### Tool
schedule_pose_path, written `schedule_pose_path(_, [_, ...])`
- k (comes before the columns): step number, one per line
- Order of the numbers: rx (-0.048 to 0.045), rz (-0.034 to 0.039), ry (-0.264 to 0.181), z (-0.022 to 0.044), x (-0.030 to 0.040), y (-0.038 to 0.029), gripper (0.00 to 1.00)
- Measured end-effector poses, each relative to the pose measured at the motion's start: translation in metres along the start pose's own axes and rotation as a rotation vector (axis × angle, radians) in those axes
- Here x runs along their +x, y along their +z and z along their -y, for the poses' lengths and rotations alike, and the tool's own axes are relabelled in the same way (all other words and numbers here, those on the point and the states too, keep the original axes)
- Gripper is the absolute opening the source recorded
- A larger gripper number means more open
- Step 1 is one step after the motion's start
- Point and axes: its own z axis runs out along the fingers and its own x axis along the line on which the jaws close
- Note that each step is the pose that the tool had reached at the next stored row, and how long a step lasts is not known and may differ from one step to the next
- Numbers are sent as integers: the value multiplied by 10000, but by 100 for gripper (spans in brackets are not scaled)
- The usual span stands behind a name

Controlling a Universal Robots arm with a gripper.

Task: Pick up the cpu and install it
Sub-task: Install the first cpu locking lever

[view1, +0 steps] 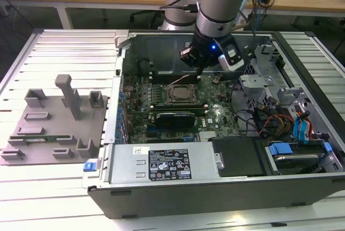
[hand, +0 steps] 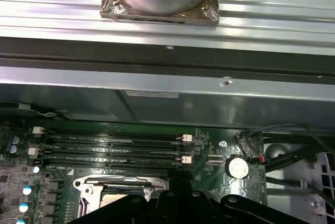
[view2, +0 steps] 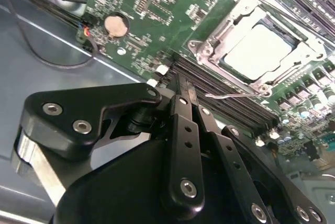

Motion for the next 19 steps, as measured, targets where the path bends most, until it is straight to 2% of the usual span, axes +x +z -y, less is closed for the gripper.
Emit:
schedule_pose_path(2, [-1, 38, -11, 2, 51, 0, 11])
schedule_pose_path(6, [3, 124, -34, 4, 109, -3, 11])
schedule_pose_path(10, [10, 280, -76, 12, 194, -7, 11])
schedule_pose_path(11, [16, 422, -115, 12, 294, -9, 11])
schedule_pose_path(12, [25, 525, -142, 10, 452, 4, 11])
schedule_pose_path(17, [25, 538, -96, 21, 453, 45, 11])
schedule_pose_path(19, [32, 576, 40, 28, 454, 71, 11])
